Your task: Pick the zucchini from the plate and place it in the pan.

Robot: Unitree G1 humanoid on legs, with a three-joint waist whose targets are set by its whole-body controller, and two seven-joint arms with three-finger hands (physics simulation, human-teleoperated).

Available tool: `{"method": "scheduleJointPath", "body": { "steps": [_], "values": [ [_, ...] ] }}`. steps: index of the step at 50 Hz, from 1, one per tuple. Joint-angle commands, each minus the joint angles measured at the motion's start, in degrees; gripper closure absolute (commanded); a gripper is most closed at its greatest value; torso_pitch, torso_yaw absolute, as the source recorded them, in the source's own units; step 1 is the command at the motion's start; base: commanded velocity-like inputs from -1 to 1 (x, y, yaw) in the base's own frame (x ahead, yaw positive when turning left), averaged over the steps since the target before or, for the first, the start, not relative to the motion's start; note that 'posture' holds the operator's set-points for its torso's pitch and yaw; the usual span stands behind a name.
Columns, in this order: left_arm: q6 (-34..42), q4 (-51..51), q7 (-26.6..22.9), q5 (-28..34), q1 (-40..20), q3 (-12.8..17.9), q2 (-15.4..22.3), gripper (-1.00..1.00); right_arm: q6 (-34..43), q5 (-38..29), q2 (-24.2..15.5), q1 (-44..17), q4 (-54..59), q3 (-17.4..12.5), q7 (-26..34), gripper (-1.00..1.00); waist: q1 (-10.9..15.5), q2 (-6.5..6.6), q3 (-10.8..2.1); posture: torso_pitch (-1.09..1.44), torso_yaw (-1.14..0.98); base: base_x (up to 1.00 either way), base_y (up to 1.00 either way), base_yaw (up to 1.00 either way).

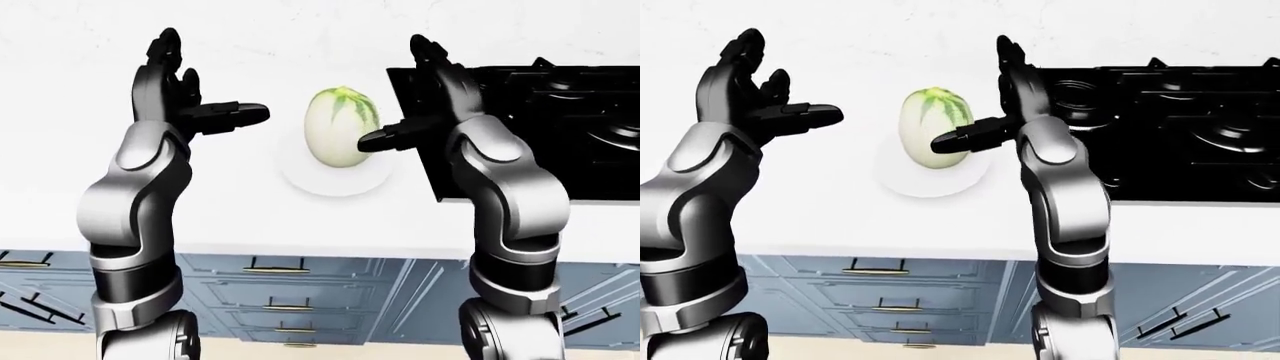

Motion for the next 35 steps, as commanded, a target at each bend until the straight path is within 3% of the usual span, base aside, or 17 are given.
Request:
{"method": "scheduleJointPath", "body": {
  "steps": [1, 13, 35],
  "values": [
    [-1.54, -1.92, 0.05, 0.07, -1.84, 0.51, 0.64, -1.00, -2.61, -1.17, -0.18, -1.35, -1.30, -0.36, 0.45, -1.00, 0.00, 0.10, -1.63, 0.00, 0.00, 0.00, 0.00, 0.00],
    [-1.86, -1.61, -0.06, 0.17, -1.62, 0.70, 0.68, -1.00, -7.91, -6.06, 2.21, -0.16, 4.20, 1.08, 2.38, -1.00, -0.19, 0.29, -1.78, 0.00, 0.00, 0.00, 0.00, 0.00],
    [-1.76, -1.57, -0.11, 0.20, -1.70, 0.51, 0.57, -1.00, -14.32, -8.12, 4.10, -4.84, 18.27, 1.59, 3.79, -1.00, -0.27, 0.55, -1.96, 0.00, 0.00, 0.00, 0.00, 0.00]
  ]
}}
